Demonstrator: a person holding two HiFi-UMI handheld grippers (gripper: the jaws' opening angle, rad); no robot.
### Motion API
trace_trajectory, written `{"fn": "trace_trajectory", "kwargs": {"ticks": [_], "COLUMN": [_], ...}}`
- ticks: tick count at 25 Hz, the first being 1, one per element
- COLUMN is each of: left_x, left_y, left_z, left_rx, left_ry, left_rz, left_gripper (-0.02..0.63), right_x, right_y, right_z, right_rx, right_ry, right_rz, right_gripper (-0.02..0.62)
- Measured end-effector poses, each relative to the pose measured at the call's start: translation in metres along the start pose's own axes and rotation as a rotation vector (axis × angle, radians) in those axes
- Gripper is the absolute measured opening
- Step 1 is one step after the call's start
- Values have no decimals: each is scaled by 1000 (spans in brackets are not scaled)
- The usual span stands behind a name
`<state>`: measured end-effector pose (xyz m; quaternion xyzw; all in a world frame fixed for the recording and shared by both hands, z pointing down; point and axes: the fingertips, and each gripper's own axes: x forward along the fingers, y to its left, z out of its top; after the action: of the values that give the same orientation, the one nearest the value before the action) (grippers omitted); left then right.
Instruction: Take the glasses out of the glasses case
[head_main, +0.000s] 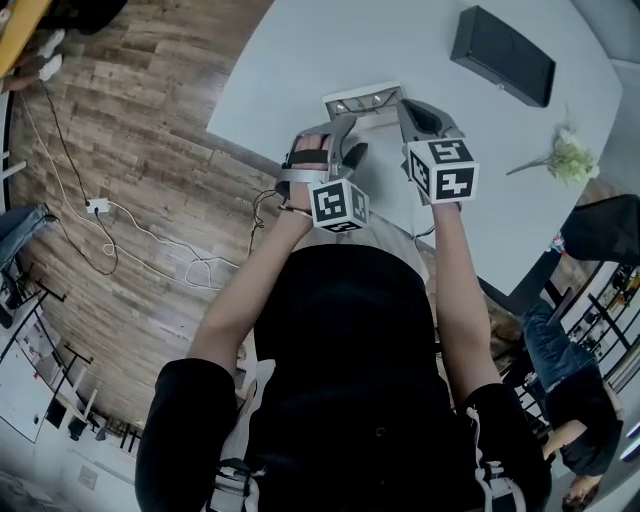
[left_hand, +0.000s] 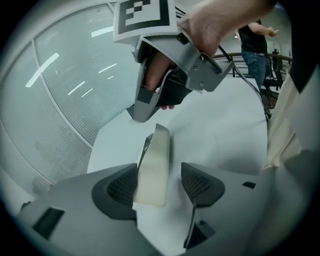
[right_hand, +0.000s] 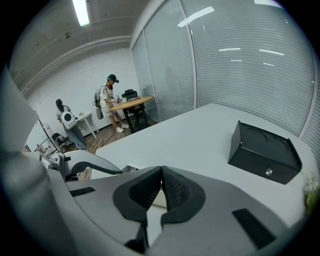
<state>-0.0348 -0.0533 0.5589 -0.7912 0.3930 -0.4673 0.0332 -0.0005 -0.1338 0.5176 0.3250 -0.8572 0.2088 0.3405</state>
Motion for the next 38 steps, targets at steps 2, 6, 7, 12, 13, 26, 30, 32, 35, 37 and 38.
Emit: {"fn": "trace_trajectory", "kwargs": {"ticks": [2,6,7,12,13,26,30,32,35,37,38], "left_x": [-6,-14,-16,-25,-25,-31,-31,-31,-33,-34,-35], "left_y": [-8,-19,-20,-25,-27,-50,-51,-50,-47,-44,-43], "left_z": [3,6,7,9,9,6,6,6,6,6,7], "left_rx": [-50,-113,-133,-232,-246,-328,-345,-360,-363,-364,-366], "left_ry": [-20,-42,-47,-68,-70,-74,-73,-75,-72,-72,-73], "left_rz": [-31,-75,-85,-137,-147,-251,-253,-258,-263,-271,-277], "left_gripper": [285,268,262,205,179,156,135,129,121,121,121], "right_x": [-7,-20,-24,-42,-44,-40,-29,-23,-19,-18,-18], "right_y": [2,6,6,11,12,25,30,33,35,35,35], "right_z": [-5,-16,-18,-29,-31,-58,-68,-73,-79,-81,-81], "right_rx": [8,22,26,56,60,60,42,38,40,47,52], "right_ry": [-4,-7,-7,-15,-16,-22,0,13,32,32,29], "right_rz": [-9,-27,-31,-47,-49,-47,-39,-39,-40,-39,-39], "right_gripper": [18,18,18,18,18,18,18,18,18,18,18]}}
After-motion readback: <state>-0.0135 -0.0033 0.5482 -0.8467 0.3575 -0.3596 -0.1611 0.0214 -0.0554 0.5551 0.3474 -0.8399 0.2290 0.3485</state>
